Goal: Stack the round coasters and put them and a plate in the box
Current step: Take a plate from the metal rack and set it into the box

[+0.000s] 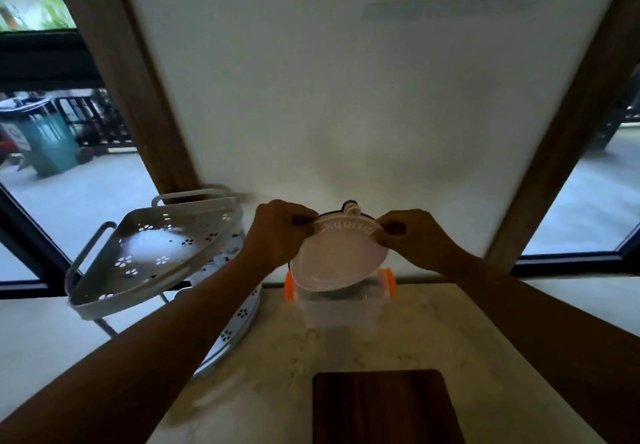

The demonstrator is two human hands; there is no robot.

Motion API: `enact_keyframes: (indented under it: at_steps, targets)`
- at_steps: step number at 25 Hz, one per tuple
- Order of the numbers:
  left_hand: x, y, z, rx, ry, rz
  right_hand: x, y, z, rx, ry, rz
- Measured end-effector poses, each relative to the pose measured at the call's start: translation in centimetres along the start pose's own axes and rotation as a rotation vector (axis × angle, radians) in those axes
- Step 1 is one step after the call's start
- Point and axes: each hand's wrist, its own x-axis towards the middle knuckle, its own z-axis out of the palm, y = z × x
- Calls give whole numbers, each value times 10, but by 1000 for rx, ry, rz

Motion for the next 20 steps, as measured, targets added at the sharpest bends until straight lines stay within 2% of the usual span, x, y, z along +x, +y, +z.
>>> enact_keyframes:
  at_steps: [4, 9, 20]
  targets:
    - [18, -25, 33, -8, 22, -26, 20, 35, 22, -10, 34, -1]
    - [34, -70, 87, 52, -90, -173, 40, 72, 51, -5, 2, 3]
    - [31, -135, 163, 88, -142, -163, 56, 131, 116, -106, -22, 76]
